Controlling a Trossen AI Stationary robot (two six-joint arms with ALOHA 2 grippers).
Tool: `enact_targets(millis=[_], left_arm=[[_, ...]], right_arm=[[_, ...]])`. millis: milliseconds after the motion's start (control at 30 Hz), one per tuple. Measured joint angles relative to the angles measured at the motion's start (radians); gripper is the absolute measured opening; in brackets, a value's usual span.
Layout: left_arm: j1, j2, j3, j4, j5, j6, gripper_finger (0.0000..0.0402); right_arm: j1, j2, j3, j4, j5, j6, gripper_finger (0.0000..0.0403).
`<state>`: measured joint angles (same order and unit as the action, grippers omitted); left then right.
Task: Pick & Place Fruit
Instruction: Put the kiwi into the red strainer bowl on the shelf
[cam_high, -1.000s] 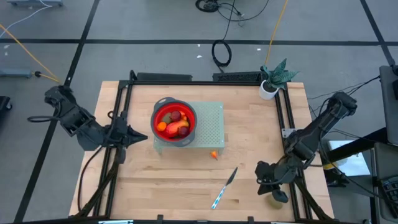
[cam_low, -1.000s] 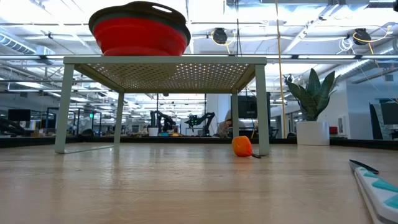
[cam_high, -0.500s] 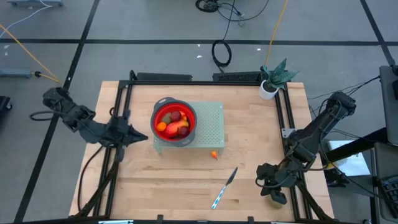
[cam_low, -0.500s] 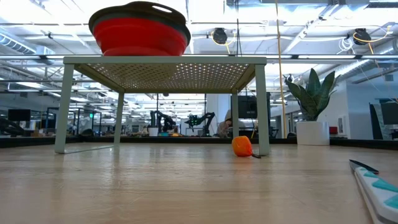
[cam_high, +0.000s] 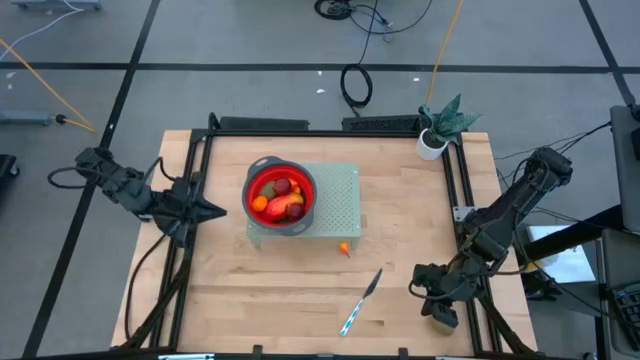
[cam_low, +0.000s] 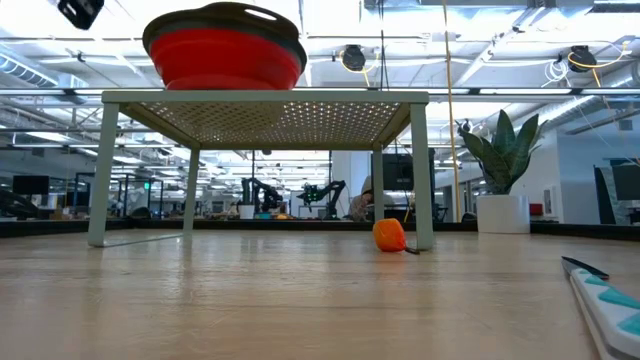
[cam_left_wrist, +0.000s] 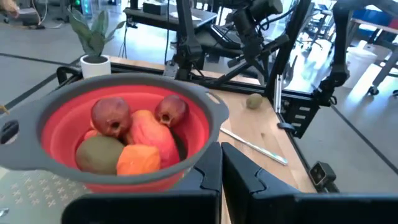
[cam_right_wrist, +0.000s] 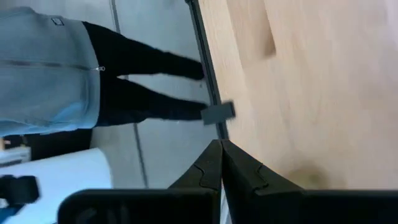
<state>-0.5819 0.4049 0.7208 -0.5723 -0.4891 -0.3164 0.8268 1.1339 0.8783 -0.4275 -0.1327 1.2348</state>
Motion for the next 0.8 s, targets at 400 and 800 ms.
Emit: enact_targets(millis=[400, 800], left_arm=[[0.0, -0.19, -0.123, -0.002, 0.044, 0.073, 0.0006], [0.0, -0.364, -0.2, -0.039, 0.08, 0.076, 0.0003]], right_arm=[[0.0, -0.001, 0.0, -0.019, -0.168, 0.296, 0.0], [0.047, 0.007, 0.0, -0.02, -0.2, 0.587, 0.0]])
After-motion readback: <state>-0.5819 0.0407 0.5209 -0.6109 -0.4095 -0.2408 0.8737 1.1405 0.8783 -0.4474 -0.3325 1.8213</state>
